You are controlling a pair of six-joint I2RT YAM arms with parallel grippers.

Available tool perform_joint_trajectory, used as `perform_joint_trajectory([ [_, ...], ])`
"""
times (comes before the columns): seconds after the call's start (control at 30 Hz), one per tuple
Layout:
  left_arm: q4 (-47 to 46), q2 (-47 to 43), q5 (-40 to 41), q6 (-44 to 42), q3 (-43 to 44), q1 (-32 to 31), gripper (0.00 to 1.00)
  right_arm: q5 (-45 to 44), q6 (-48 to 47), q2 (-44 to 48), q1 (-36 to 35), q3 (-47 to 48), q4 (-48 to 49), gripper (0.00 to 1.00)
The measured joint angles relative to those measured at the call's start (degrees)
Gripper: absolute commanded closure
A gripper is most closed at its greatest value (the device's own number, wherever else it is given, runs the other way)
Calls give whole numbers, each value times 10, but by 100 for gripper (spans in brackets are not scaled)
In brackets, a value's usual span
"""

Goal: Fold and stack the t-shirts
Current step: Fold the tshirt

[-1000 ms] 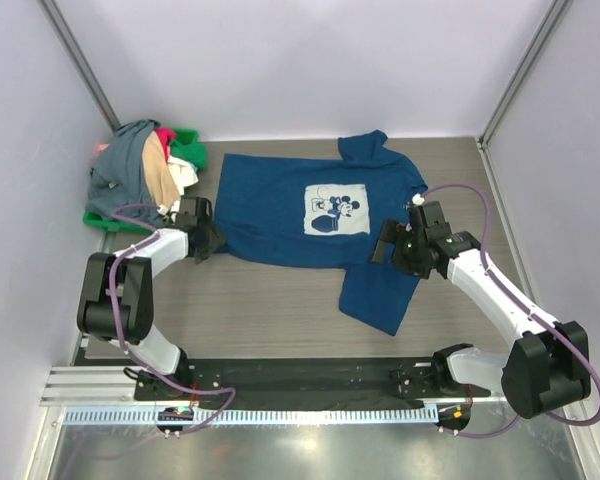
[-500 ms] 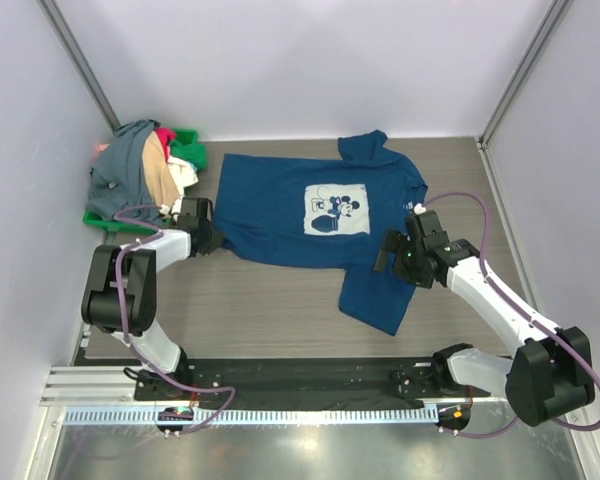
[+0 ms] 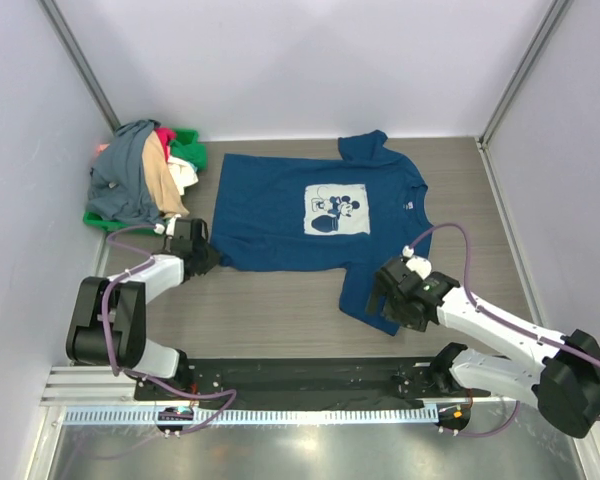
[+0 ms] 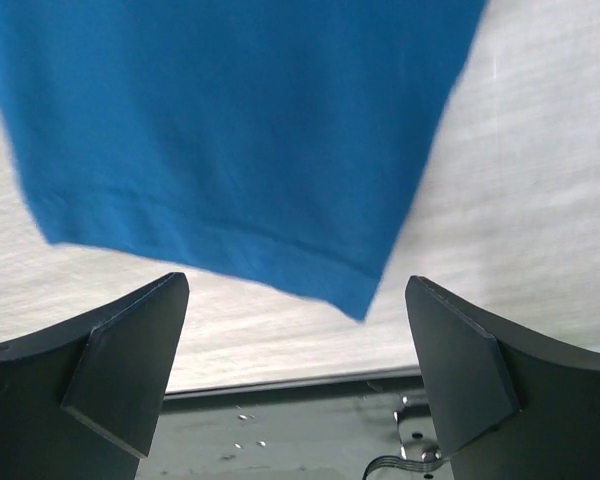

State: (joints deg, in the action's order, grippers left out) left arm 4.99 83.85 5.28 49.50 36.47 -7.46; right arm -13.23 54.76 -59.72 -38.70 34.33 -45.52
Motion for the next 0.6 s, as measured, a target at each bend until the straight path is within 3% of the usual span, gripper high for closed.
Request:
perform_joint_trajectory([
  [0.23,-31,-16,-4,-1,-27,0,100,-42,94,21,-61,-15,-28,5],
  [0.6,-42,-30,-8,-2,-43,0,100,-61,146,12,-96,-20,-33,11],
])
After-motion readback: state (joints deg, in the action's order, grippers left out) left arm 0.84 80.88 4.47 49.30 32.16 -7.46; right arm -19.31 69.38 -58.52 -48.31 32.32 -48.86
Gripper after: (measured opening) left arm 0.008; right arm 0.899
